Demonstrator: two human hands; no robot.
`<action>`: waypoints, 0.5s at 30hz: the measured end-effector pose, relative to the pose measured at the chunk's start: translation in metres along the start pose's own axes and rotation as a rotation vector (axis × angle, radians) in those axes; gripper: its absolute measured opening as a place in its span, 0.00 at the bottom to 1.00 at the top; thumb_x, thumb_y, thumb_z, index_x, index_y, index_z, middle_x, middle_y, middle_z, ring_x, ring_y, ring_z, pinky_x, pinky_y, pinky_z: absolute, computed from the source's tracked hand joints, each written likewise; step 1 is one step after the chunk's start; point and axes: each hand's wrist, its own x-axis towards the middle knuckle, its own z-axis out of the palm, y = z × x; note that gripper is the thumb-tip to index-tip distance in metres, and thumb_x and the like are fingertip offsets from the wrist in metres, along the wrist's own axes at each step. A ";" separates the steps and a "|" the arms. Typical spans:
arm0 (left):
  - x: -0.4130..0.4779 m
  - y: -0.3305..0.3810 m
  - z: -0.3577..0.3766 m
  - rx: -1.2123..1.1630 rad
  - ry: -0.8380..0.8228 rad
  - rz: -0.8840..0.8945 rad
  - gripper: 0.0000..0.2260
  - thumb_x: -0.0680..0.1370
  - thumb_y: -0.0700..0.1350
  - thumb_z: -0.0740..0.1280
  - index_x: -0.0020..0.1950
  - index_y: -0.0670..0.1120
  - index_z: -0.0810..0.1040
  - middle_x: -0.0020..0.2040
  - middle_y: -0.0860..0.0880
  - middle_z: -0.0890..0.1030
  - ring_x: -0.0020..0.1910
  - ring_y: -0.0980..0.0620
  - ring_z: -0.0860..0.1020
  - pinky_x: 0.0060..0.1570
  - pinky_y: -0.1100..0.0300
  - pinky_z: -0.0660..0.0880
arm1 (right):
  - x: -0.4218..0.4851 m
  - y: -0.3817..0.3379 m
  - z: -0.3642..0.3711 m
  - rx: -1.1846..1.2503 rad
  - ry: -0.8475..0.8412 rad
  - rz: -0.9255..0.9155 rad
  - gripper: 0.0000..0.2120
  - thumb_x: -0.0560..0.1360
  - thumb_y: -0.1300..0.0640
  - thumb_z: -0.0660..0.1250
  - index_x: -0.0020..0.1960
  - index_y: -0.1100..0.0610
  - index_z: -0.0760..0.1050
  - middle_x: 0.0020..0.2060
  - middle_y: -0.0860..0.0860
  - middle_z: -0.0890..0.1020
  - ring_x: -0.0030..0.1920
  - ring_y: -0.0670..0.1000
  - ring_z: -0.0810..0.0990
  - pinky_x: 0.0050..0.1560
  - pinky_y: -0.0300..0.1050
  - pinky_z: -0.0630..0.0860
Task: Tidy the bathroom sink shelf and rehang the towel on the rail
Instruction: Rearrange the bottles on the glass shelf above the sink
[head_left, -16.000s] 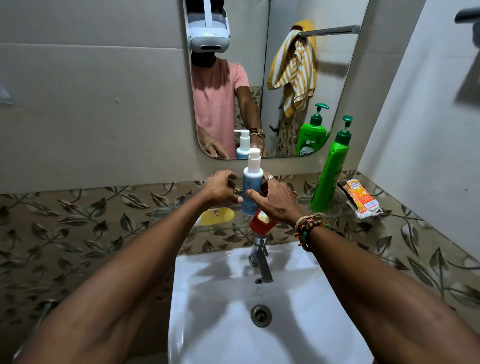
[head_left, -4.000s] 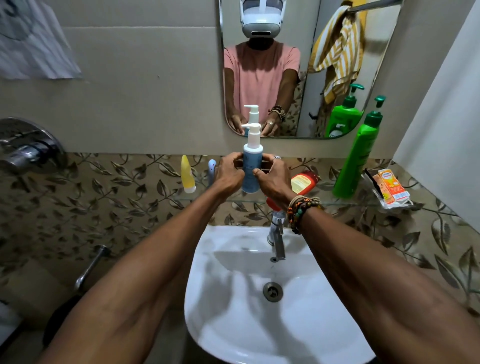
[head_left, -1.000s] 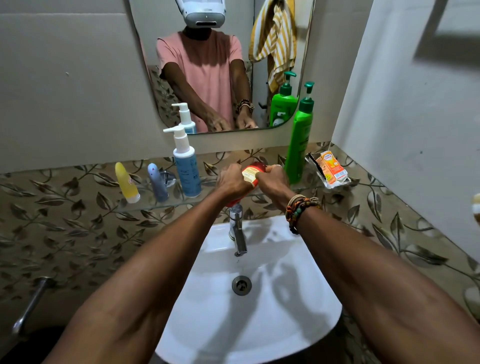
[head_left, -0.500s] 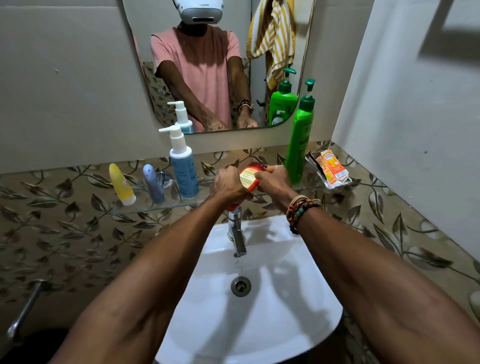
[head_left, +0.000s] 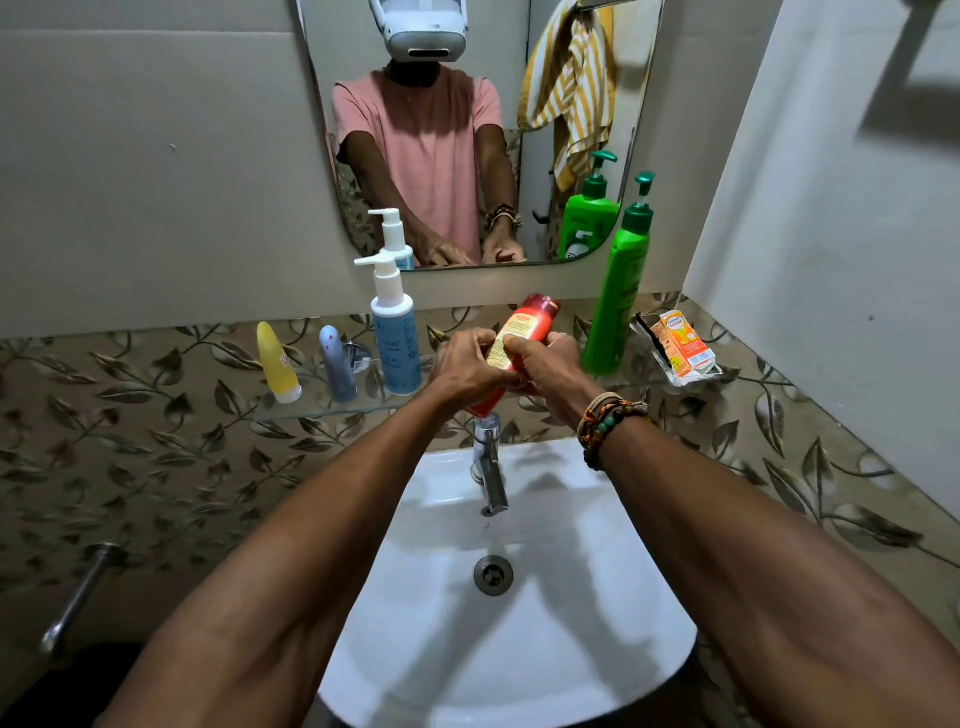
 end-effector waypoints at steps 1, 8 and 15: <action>-0.002 0.001 -0.002 -0.008 -0.009 0.009 0.29 0.67 0.44 0.78 0.66 0.43 0.74 0.59 0.43 0.81 0.53 0.48 0.80 0.53 0.54 0.78 | -0.001 -0.001 0.002 -0.007 0.012 -0.027 0.15 0.72 0.60 0.73 0.57 0.61 0.76 0.50 0.61 0.84 0.47 0.59 0.85 0.47 0.60 0.84; -0.004 0.005 -0.010 0.021 0.128 0.053 0.29 0.66 0.44 0.79 0.65 0.49 0.76 0.58 0.49 0.82 0.53 0.51 0.79 0.48 0.60 0.72 | -0.009 -0.012 0.018 -0.196 0.112 -0.277 0.08 0.70 0.55 0.72 0.45 0.50 0.74 0.44 0.52 0.84 0.45 0.55 0.84 0.49 0.58 0.83; -0.002 0.008 -0.017 0.070 0.255 0.054 0.24 0.67 0.43 0.77 0.62 0.47 0.77 0.58 0.45 0.80 0.56 0.48 0.78 0.57 0.50 0.78 | -0.013 -0.021 0.029 -0.338 0.204 -0.426 0.11 0.74 0.52 0.70 0.54 0.52 0.73 0.49 0.52 0.84 0.48 0.55 0.83 0.50 0.53 0.81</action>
